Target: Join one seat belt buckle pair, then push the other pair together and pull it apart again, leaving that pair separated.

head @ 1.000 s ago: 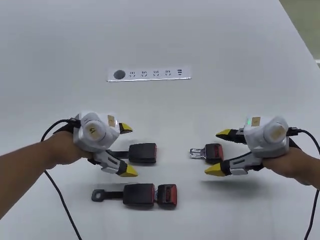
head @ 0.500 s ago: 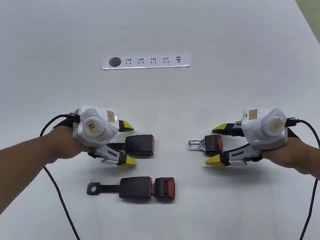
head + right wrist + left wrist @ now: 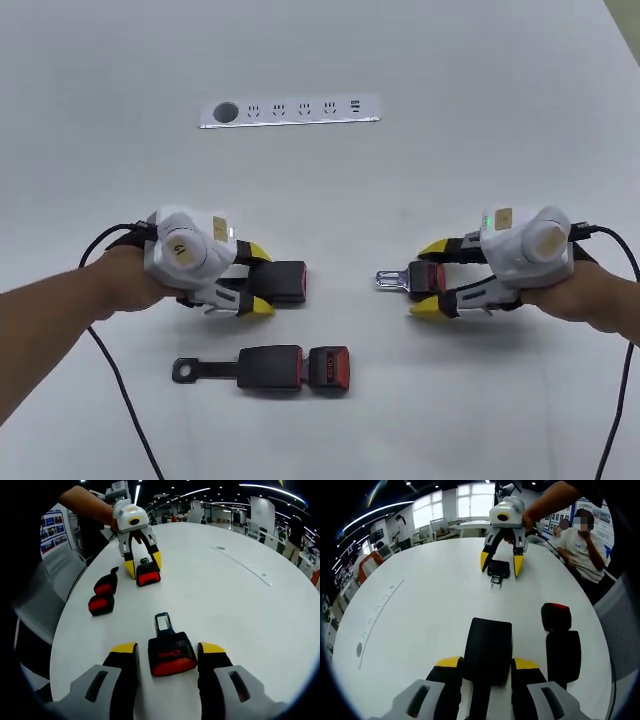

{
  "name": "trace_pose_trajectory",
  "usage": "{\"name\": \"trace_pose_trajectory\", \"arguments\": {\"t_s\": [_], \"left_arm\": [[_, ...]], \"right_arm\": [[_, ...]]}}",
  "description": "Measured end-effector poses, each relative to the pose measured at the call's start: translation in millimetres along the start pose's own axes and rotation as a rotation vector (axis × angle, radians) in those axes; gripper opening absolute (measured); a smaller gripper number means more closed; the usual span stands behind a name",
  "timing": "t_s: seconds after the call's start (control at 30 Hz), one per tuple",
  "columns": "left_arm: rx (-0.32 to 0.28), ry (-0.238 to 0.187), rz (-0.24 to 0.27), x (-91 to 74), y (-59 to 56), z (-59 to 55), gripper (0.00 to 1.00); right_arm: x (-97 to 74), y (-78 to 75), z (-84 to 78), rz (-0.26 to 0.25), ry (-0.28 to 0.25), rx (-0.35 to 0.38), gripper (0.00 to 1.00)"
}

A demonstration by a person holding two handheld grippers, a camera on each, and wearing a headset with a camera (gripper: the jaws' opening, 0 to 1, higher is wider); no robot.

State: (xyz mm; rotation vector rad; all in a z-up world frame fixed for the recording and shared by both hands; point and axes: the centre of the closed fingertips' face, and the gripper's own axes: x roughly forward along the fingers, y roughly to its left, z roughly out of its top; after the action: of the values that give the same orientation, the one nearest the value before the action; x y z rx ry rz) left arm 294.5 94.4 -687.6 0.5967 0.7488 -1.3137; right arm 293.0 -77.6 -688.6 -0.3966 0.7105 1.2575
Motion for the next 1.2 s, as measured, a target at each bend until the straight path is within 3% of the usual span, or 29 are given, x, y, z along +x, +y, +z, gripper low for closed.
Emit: {"name": "trace_pose_trajectory", "arguments": {"t_s": [0.17, 0.33, 0.6, 0.93, 1.2], "left_arm": [[0.025, -0.006, -0.004, 0.2, -1.3, 1.0, 0.36], [0.022, -0.002, -0.001, -0.9, 1.0, 0.2, 0.35], [0.039, 0.012, -0.018, -1.4, 3.0, -1.3, 0.35], [0.040, 0.017, -0.023, -2.6, 4.2, -2.7, 0.35], [0.034, 0.021, -0.022, -2.5, 6.0, -4.3, 0.35]], "right_arm": [[0.0, -3.5, -3.8, -0.018, 0.034, -0.068, 0.36], [0.5, -1.2, -3.5, 0.012, 0.045, -0.079, 0.35], [-0.5, -0.3, -5.5, 0.069, 0.122, -0.167, 0.34], [2.0, -1.1, -1.7, 0.065, 0.106, -0.151, 0.34], [23.5, 3.2, 14.1, 0.079, 0.085, -0.152, 0.34]]}}
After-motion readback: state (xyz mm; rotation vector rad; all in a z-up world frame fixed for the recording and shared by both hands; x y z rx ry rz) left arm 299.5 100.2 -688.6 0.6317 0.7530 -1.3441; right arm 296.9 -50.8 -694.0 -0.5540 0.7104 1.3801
